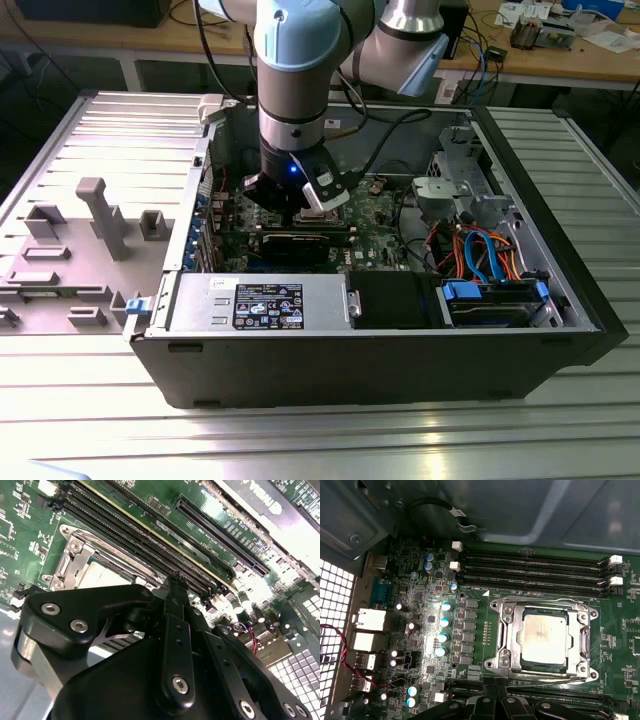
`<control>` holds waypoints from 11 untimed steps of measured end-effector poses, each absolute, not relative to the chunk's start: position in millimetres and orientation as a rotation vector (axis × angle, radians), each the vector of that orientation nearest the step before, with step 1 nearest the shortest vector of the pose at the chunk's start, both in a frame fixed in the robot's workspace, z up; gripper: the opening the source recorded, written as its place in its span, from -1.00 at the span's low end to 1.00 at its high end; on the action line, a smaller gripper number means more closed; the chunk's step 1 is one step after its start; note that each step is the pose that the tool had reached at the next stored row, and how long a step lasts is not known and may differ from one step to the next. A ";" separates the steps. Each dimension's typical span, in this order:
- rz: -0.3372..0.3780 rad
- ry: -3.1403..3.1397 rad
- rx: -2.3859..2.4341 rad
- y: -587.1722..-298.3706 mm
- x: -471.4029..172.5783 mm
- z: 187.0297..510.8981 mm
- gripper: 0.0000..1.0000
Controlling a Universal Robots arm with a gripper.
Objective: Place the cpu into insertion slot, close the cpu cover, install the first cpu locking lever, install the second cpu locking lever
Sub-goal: 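Install the second cpu locking lever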
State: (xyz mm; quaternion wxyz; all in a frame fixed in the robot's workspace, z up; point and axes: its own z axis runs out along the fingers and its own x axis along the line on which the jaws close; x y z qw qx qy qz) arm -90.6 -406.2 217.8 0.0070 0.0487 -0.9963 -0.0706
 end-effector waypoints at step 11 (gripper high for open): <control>-0.266 -3.114 0.152 -409.2 -90.6 211.8 -0.79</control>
